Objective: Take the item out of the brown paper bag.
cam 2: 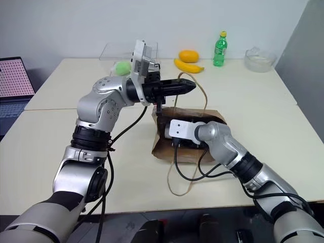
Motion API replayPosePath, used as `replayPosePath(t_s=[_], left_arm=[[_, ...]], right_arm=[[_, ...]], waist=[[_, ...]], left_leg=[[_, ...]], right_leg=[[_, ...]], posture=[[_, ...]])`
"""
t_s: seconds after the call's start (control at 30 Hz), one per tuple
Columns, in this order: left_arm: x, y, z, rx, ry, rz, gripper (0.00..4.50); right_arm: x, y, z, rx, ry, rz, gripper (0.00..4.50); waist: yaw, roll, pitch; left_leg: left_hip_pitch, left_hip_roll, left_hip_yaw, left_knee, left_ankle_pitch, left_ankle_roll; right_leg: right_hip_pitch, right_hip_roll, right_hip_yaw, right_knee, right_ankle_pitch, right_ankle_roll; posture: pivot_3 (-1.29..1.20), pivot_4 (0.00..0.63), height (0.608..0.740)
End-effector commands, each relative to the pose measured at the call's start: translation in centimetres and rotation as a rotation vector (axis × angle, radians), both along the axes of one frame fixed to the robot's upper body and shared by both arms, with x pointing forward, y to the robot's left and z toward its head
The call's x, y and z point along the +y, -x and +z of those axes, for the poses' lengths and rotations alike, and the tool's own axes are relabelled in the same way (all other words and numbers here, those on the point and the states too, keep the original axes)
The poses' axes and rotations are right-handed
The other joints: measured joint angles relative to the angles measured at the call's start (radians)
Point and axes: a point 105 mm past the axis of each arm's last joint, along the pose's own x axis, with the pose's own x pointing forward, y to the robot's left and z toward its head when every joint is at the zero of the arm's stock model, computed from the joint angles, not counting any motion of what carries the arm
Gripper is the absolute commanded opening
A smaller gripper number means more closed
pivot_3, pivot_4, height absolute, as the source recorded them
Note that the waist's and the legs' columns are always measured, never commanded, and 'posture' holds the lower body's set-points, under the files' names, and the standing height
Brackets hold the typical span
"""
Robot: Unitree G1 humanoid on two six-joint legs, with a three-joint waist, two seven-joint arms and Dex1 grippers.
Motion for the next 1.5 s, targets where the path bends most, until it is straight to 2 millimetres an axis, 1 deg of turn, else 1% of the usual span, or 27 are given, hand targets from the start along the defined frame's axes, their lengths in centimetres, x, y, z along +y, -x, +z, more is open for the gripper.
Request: replayPosePath(t_s=[0.03,0.2,0.3,0.47,0.57,0.63,0.7,0.77,0.83,0.9,0.93,0.97,1.03,1.1,1.13,1.17,1.2,1.27,1.37,1.43,1.5], left_arm=[[0.6,-0.7,0.7,-0.047,0.018,0.057,0.0],[0.4,-1.3,0.9,-0.052,0.022,0.081,0.0],[0.2,-1.6,0.9,-0.056,0.016,0.092,0.0],[0.2,-2.1,0.8,-0.05,0.016,0.123,0.0],[0.3,-2.4,0.7,-0.043,0.012,0.144,0.0],[0.2,-2.6,0.5,-0.038,0.009,0.153,0.0],[0.2,-2.7,0.3,-0.035,0.005,0.165,0.0],[0.4,-3.0,0.2,-0.029,0.003,0.185,0.0],[0.4,-3.1,0.1,-0.027,0.003,0.195,0.0],[0.6,-3.5,-0.1,-0.023,0.003,0.226,0.0],[0.7,-3.7,-0.2,-0.022,0.003,0.24,0.0],[0.7,-3.8,-0.2,-0.023,0.003,0.25,0.0],[0.9,-4.1,-0.2,-0.025,0.006,0.271,0.0],[0.9,-4.2,-0.2,-0.026,0.008,0.28,0.0],[0.9,-4.2,-0.1,-0.026,0.011,0.283,0.0],[0.9,-4.3,-0.1,-0.026,0.013,0.285,0.0],[0.9,-4.3,-0.1,-0.025,0.014,0.286,0.0],[0.8,-4.3,-0.1,-0.026,0.015,0.286,0.0],[0.8,-4.2,-0.2,-0.028,0.013,0.285,0.0],[0.8,-4.2,-0.3,-0.029,0.012,0.286,0.0],[0.8,-4.2,-0.3,-0.031,0.011,0.289,0.0]], right_arm=[[0.0,2.6,2.8,-0.045,-0.084,0.104,3.23],[-0.1,4.5,4.3,-0.018,-0.164,0.192,3.23],[-0.2,5.7,5.7,0.024,-0.247,0.262,3.23],[-0.4,7.4,9.5,0.082,-0.469,0.337,3.23],[-0.9,8.2,11.5,0.109,-0.587,0.354,3.23],[-1.5,8.6,13.2,0.124,-0.683,0.355,3.23],[-2.2,8.9,14.7,0.12,-0.754,0.345,3.23],[-3.6,8.9,16.5,0.08,-0.822,0.314,3.23],[-4.6,9.0,17.6,0.046,-0.862,0.286,3.23],[-7.7,8.3,18.9,-0.061,-0.874,0.16,3.21],[-9.5,7.9,19.2,-0.112,-0.855,0.087,3.21],[-10.9,7.5,19.2,-0.149,-0.827,0.021,3.21],[-13.5,6.2,17.8,-0.189,-0.719,-0.113,3.21],[-14.9,5.4,16.7,-0.2,-0.653,-0.173,3.21],[-16.1,4.1,15.3,-0.199,-0.584,-0.243,3.21],[-17.1,3.3,14.2,-0.198,-0.528,-0.289,3.21],[-18.2,2.2,12.4,-0.189,-0.435,-0.34,3.21],[-19.9,0.7,9.9,-0.178,-0.306,-0.401,3.21],[-21.9,-1.3,6.6,-0.157,-0.141,-0.453,3.21],[-22.4,-1.9,5.4,-0.14,-0.081,-0.449,3.21],[-22.4,-2.2,4.2,-0.107,-0.041,-0.43,3.21]], waist=[[0.002,0.0,0.0],[-0.001,0.0,0.0],[0.0,0.0,0.0],[0.0,0.0,0.0],[0.001,0.0,0.0],[0.002,0.0,0.0],[0.002,0.0,0.0],[0.002,0.0,0.0],[0.003,0.0,0.0],[0.005,0.0,0.0],[0.006,0.0,0.0],[0.009,0.0,0.0],[0.014,0.0,0.0],[0.017,0.0,0.0],[0.015,0.0,0.0],[0.01,0.0,0.0],[0.006,0.0,0.0],[0.001,0.0,0.0],[-0.001,0.0,0.0],[-0.002,0.002,0.001],[-0.002,0.003,0.002]], left_leg=[[-0.001,0.0,0.0,0.0,0.0,0.0],[-0.001,0.0,0.001,0.0,0.0,0.0],[0.0,0.0,0.001,0.0,0.0,0.0],[-0.001,0.0,0.001,0.0,0.0,0.0],[-0.001,0.0,0.0,0.0,0.0,0.0],[-0.001,0.0,0.001,0.0,0.0,0.0],[-0.001,0.0,0.001,0.0,0.0,0.0],[-0.001,0.0,0.0,0.0,0.0,0.0],[-0.001,0.0,0.001,0.0,0.0,0.0],[-0.001,0.0,0.001,0.0,0.0,0.0],[-0.001,0.0,0.001,0.0,0.0,0.0],[-0.001,-0.001,0.001,0.0,0.0,0.001],[-0.001,-0.002,0.001,0.0,0.0,0.001],[-0.001,-0.002,0.002,0.0,0.0,0.001],[-0.001,-0.002,0.002,0.0,0.0,0.001],[-0.001,-0.002,0.003,0.0,0.0,0.001],[0.0,-0.001,0.004,0.0,0.0,0.001],[0.0,-0.001,0.005,0.0,0.0,0.001],[0.001,-0.001,0.005,0.0,0.0,0.001],[0.0,-0.001,0.006,0.0,0.0,0.001],[0.0,-0.001,0.006,0.0,0.0,0.0]], right_leg=[[0.0,0.0,0.0,-0.001,0.0,0.0],[0.0,0.0,0.0,-0.001,0.0,0.0],[0.0,0.0,0.0,0.0,0.0,0.0],[0.0,0.0,0.0,0.0,0.0,0.0],[0.0,0.0,0.0,0.0,0.0,0.0],[0.0,0.0,0.0,0.0,0.0,0.0],[0.0,0.0,0.0,0.0,0.0,0.0],[0.0,0.0,0.0,0.0,0.0,0.0],[0.0,0.0,0.0,0.0,0.0,0.0],[0.0,0.0,0.0,0.0,0.0,0.0],[0.0,0.0,0.0,0.0,0.0,0.0],[0.0,-0.001,0.0,0.0,0.0,0.0],[0.0,-0.001,0.001,-0.001,0.0,0.0],[0.001,-0.001,0.001,-0.001,0.0,0.0],[0.001,-0.001,0.001,-0.001,0.0,0.0],[0.0,-0.001,0.002,-0.001,0.0,0.0],[0.0,-0.001,0.003,0.0,0.0,0.0],[0.0,-0.001,0.003,0.0,0.0,0.0],[0.0,-0.001,0.004,0.0,0.0,0.0],[-0.001,-0.001,0.004,0.0,0.0,0.0],[-0.001,-0.001,0.004,0.0,0.0,0.0]], posture=[[0.0,0.15,0.74],[0.0,0.15,0.74],[0.0,0.15,0.74],[0.0,0.15,0.74],[0.0,0.15,0.74],[0.0,0.15,0.74],[0.0,0.15,0.74],[0.0,0.15,0.74],[0.0,0.15,0.74],[0.0,0.15,0.74],[0.0,0.15,0.74],[0.0,0.15,0.74],[0.0,0.15,0.74],[0.0,0.15,0.74],[0.0,0.15,0.74],[0.0,0.15,0.74],[0.0,0.15,0.74],[0.0,0.15,0.74],[0.0,0.15,0.74],[0.0,0.15,0.74],[0.0,0.15,0.74]])
